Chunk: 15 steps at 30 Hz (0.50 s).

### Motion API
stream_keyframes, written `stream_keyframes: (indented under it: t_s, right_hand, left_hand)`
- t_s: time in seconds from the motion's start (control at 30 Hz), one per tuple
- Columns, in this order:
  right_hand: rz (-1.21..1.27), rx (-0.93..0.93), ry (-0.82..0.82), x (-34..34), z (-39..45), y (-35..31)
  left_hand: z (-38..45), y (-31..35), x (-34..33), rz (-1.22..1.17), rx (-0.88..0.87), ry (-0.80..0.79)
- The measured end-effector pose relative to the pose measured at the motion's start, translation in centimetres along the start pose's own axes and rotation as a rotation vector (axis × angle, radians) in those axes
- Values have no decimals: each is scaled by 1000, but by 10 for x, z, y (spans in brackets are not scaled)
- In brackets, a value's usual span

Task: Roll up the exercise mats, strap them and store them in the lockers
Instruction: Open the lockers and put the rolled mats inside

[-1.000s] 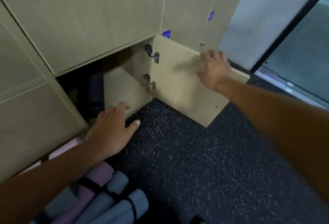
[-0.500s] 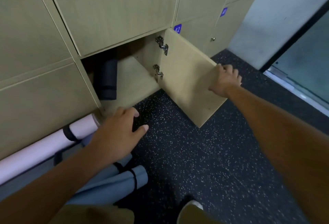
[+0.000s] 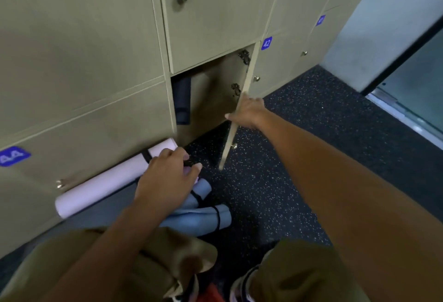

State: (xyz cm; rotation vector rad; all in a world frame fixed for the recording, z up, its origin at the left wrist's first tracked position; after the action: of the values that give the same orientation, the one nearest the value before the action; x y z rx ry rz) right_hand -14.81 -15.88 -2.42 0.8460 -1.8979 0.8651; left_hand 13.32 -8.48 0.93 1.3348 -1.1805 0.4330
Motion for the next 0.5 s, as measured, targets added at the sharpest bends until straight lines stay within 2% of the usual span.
stream_keyframes:
  t_s: [0.07, 0.23, 0.4, 0.5]
  right_hand:
    - [55, -13, -26, -4, 5, -32]
    - [557, -50, -8, -17, 10, -67]
    - [874, 120, 36, -33, 45, -88]
    - [1057, 152, -11, -60, 70, -88]
  left_hand:
    - [3, -5, 10, -9, -2, 37]
    - [19, -1, 16, -58, 29, 105]
    - [48, 20, 2, 73, 87, 123]
    - [72, 22, -13, 119, 138, 57]
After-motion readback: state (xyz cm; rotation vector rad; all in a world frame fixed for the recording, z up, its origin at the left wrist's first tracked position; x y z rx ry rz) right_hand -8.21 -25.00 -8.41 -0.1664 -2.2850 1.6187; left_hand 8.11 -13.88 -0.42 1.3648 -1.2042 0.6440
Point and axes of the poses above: each hand's wrist, its own z-axis towards the middle knuckle, its own x-axis out of the back of the hand, y = z × x, the point moved 7 cm from there along z, towards the middle knuckle, and after that the axes turned 2 degrees about z, right-handed, at the moved point
